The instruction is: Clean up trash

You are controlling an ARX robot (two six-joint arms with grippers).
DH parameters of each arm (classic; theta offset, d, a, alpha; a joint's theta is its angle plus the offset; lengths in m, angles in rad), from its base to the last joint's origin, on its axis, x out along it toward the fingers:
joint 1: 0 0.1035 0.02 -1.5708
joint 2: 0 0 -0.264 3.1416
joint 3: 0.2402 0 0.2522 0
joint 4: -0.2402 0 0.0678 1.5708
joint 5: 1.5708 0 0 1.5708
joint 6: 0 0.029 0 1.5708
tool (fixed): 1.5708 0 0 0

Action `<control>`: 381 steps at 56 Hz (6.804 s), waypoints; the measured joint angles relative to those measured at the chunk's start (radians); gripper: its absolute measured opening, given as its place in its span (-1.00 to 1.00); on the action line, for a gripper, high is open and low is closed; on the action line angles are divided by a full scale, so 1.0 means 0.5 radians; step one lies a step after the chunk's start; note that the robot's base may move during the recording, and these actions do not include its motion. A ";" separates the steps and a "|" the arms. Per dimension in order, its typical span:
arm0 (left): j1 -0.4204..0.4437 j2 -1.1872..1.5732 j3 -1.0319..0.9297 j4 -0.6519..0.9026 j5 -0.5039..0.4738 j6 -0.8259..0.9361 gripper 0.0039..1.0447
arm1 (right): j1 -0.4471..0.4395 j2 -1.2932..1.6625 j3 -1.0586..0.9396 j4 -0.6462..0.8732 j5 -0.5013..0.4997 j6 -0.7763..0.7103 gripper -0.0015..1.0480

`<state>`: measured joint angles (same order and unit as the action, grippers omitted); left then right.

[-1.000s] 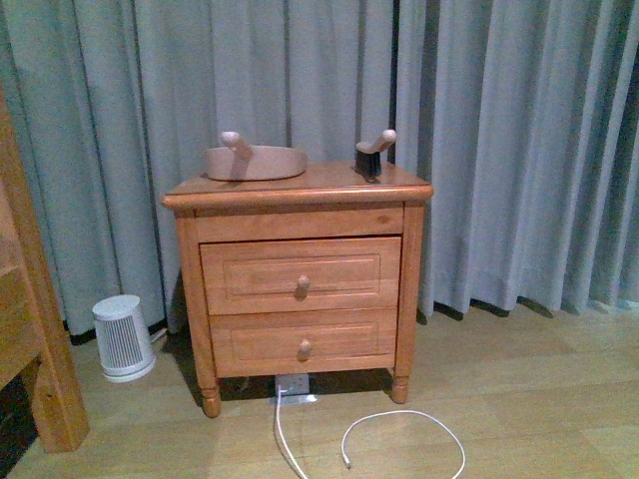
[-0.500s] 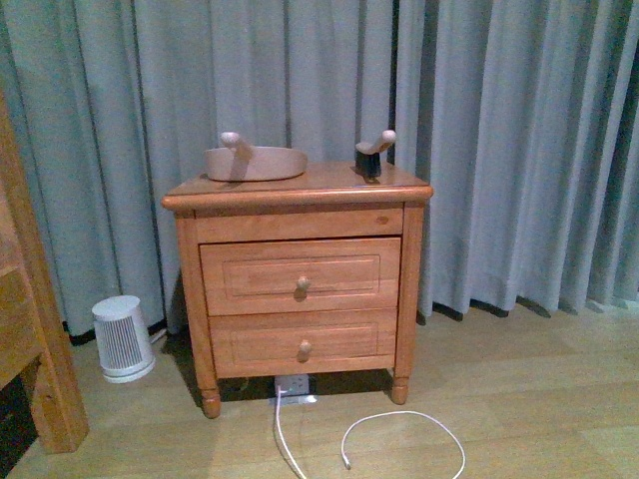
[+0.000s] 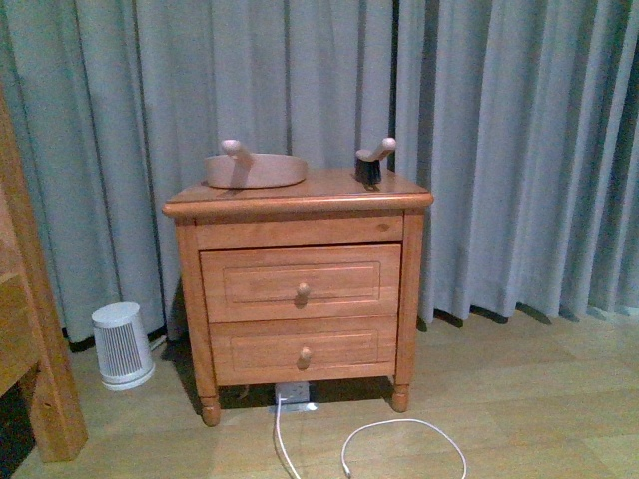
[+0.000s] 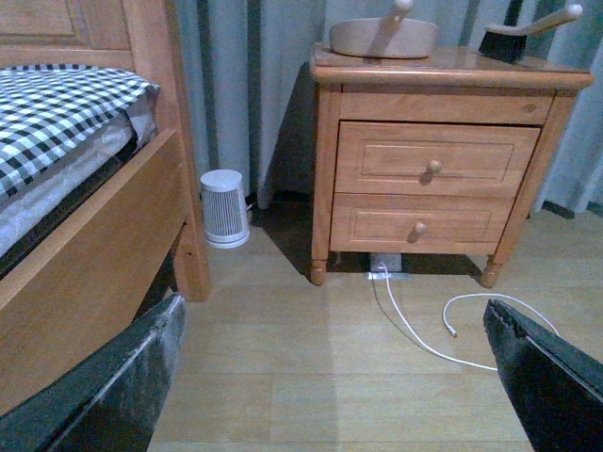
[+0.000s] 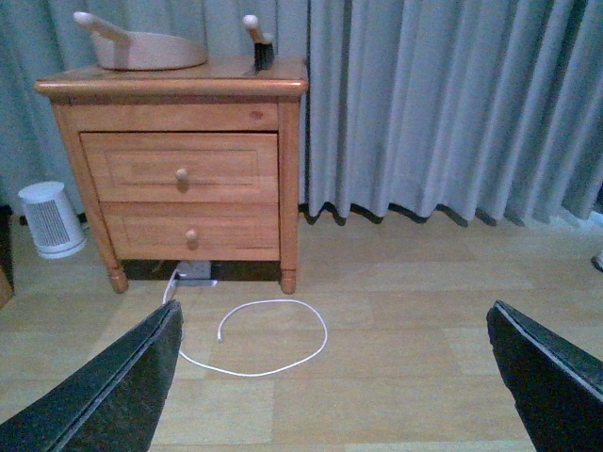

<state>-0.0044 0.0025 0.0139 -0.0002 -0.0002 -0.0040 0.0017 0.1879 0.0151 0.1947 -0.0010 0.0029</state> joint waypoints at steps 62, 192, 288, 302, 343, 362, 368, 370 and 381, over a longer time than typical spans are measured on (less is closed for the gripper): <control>0.000 0.000 0.000 0.000 0.000 0.000 0.86 | -0.001 0.000 0.000 -0.001 0.001 0.000 0.86; -0.874 3.042 1.762 0.484 0.189 0.609 0.86 | -0.001 0.000 0.000 -0.001 0.001 0.000 0.86; -0.504 4.677 3.828 -0.953 -0.214 0.283 0.86 | -0.001 0.000 0.000 -0.001 0.001 0.000 0.86; -0.425 4.684 3.809 -0.966 -0.201 0.272 0.86 | -0.001 0.000 0.000 -0.001 0.001 0.000 0.86; -0.404 4.817 3.749 -0.995 -0.158 0.209 0.86 | -0.001 0.000 0.000 -0.001 0.001 0.000 0.86; -0.408 4.843 3.819 -1.073 -0.169 0.146 -0.18 | -0.001 0.000 0.000 -0.001 0.001 0.000 0.86; -0.410 4.843 3.819 -1.074 -0.165 0.130 -0.47 | -0.001 0.000 0.000 -0.001 0.001 0.000 0.86; -0.409 4.843 3.819 -1.073 -0.153 0.130 -0.48 | -0.001 0.000 0.000 -0.001 0.001 0.000 0.86; -0.407 4.823 3.774 -1.011 -0.069 0.108 -0.48 | -0.001 0.000 0.000 -0.001 0.001 0.000 0.86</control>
<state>-0.2081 2.4138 1.9011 -0.5056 -0.0349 0.0498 0.0013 0.1879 0.0151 0.1944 -0.0006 0.0029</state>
